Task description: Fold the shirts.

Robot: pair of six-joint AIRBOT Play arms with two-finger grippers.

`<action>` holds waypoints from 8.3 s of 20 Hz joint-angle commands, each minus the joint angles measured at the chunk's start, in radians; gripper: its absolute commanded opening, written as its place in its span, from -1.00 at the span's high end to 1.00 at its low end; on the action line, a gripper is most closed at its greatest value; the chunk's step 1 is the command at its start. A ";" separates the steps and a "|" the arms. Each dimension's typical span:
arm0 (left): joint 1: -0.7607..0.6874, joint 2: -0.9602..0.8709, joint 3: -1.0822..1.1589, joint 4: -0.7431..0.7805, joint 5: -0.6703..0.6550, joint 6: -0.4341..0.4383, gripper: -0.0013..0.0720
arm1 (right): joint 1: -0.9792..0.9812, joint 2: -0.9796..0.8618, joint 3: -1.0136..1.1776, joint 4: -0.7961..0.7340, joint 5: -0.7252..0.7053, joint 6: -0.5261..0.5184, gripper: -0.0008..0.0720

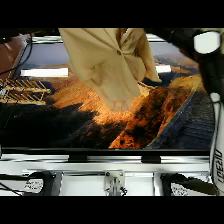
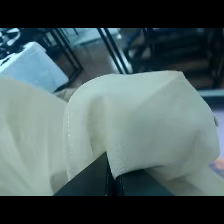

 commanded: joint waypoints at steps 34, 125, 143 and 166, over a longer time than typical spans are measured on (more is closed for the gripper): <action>-0.271 0.399 -1.150 0.583 -0.351 -0.005 0.84 | 0.211 0.099 -0.606 -0.542 0.569 0.478 -0.41; 0.048 0.561 -0.716 1.173 -0.452 -0.462 -1.00 | 0.484 0.188 -0.217 -0.595 0.883 0.624 0.82; 0.829 0.266 -0.750 0.853 -0.060 -0.072 -0.65 | 0.483 0.188 -0.217 -0.689 0.922 0.678 0.82; 1.015 -0.142 -0.531 0.770 -0.288 0.378 -0.86 | 0.483 0.188 -0.217 -0.712 0.943 0.850 0.82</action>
